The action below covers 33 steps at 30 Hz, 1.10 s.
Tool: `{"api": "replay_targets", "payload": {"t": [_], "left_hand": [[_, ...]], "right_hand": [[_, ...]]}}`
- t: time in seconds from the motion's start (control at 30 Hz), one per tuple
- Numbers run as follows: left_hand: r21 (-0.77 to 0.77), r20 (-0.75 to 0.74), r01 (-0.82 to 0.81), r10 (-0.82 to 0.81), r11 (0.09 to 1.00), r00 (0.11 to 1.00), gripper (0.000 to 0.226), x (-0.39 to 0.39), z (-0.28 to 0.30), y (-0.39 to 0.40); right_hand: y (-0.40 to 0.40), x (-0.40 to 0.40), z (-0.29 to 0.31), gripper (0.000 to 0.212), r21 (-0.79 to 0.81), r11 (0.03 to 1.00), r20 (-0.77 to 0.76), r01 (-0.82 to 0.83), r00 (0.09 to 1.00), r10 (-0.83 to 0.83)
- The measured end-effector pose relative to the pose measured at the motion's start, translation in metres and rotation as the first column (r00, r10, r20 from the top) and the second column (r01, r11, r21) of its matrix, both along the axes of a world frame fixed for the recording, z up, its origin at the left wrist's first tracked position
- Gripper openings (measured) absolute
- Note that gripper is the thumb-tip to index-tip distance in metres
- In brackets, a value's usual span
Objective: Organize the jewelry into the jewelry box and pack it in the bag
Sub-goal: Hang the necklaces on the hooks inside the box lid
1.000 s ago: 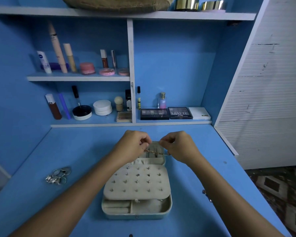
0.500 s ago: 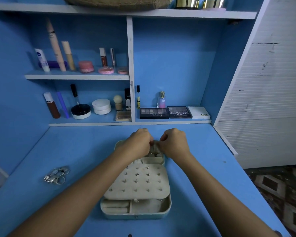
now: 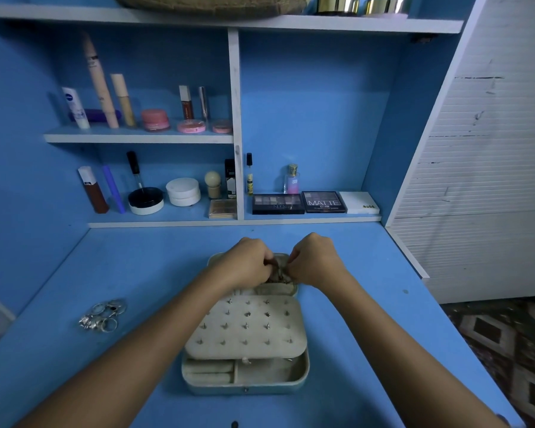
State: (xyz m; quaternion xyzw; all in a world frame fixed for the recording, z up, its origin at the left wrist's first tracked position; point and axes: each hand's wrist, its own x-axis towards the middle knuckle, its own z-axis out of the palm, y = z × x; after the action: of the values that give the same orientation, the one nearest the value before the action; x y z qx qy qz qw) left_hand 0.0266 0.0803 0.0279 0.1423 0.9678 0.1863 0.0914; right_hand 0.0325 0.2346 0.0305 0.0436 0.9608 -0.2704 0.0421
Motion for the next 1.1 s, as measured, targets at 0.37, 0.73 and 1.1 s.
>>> {"api": "replay_targets", "payload": {"t": [0.37, 0.73, 1.1], "left_hand": [[0.178, 0.054, -0.010, 0.001, 0.984, 0.999, 0.018, 0.009, 0.006, -0.008], [0.157, 0.038, 0.053, -0.060, 0.986, 0.997, 0.012, 0.009, 0.002, -0.003], [0.136, -0.008, 0.018, -0.017, 0.991, 1.000, 0.004, 0.007, -0.002, -0.002]], "right_hand": [[0.005, 0.007, 0.015, 0.006, -0.322, 0.947, -0.002, 0.025, 1.000, -0.028], [0.011, 0.011, 0.021, 0.017, -0.257, 0.962, -0.045, -0.092, 0.995, 0.084], [0.019, 0.013, 0.014, 0.025, -0.215, 0.957, -0.081, -0.195, 0.980, 0.182]]}}
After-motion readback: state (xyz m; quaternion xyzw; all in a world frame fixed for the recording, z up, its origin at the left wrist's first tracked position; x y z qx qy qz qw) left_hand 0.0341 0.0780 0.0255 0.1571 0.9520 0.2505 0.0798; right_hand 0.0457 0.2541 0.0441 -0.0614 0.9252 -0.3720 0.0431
